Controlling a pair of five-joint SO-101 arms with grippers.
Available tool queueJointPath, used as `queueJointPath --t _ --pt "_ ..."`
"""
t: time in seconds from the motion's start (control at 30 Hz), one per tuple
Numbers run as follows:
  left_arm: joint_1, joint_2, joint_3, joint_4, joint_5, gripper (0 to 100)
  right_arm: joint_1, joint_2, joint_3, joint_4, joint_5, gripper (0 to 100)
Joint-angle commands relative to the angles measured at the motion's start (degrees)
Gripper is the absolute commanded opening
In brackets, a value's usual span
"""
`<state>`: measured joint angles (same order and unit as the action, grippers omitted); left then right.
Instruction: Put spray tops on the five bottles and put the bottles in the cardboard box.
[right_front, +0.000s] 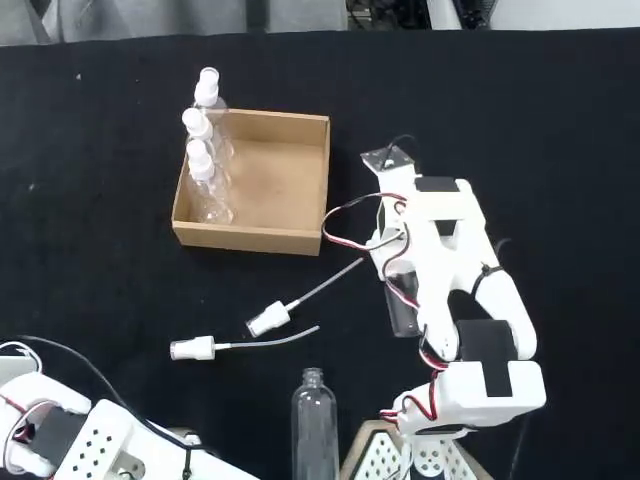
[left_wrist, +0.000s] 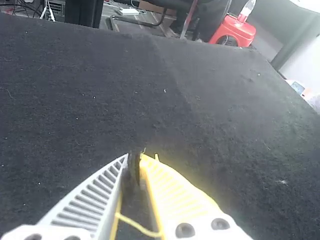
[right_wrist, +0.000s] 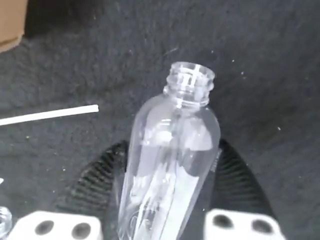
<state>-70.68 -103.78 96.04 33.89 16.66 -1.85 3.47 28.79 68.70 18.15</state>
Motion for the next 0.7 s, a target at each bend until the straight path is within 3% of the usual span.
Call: queueJointPath --t 0.0,0.23,0.67 --pt "0.84 -0.53 1.36 0.18 -0.53 3 -1.14 -0.4 -3.12 0.79 -0.18 13.4" --pt "0.84 -0.44 1.36 0.18 -0.53 3 -1.32 -4.62 -1.71 2.02 -0.09 11.3" --pt "2.15 -0.35 1.36 0.35 -0.44 3 -4.84 -25.98 8.66 1.85 -0.44 11.3"
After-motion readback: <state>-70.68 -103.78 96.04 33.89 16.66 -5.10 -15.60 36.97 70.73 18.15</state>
